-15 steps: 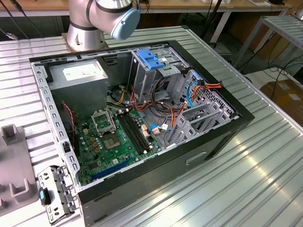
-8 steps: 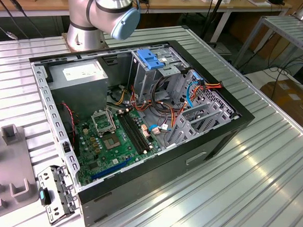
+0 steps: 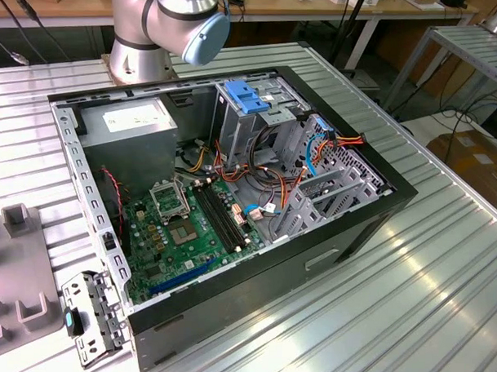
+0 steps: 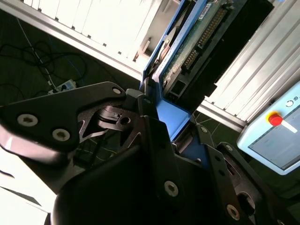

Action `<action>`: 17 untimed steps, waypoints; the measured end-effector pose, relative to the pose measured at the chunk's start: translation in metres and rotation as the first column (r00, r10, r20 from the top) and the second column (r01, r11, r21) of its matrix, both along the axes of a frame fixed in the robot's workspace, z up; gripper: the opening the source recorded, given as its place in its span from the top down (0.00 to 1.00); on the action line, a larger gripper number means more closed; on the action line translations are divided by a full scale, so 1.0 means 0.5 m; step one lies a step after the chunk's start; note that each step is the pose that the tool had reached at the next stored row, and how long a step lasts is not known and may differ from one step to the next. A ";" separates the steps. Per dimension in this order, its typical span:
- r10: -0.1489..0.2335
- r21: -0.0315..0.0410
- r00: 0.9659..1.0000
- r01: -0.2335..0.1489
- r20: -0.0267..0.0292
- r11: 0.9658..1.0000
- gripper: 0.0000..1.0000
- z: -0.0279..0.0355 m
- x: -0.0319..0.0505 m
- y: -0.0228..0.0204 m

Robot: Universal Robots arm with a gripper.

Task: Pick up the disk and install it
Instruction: 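Pick up the disk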

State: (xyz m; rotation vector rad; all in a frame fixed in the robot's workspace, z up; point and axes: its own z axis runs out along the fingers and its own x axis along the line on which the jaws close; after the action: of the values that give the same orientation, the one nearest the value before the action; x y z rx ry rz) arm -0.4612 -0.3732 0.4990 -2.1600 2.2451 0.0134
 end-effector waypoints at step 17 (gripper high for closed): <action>0.000 0.000 1.000 0.000 0.000 1.000 0.63 0.000 0.033 0.0000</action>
State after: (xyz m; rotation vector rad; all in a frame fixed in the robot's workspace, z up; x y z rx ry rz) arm -0.4445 -0.3732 0.4990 -2.1599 2.2451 0.0135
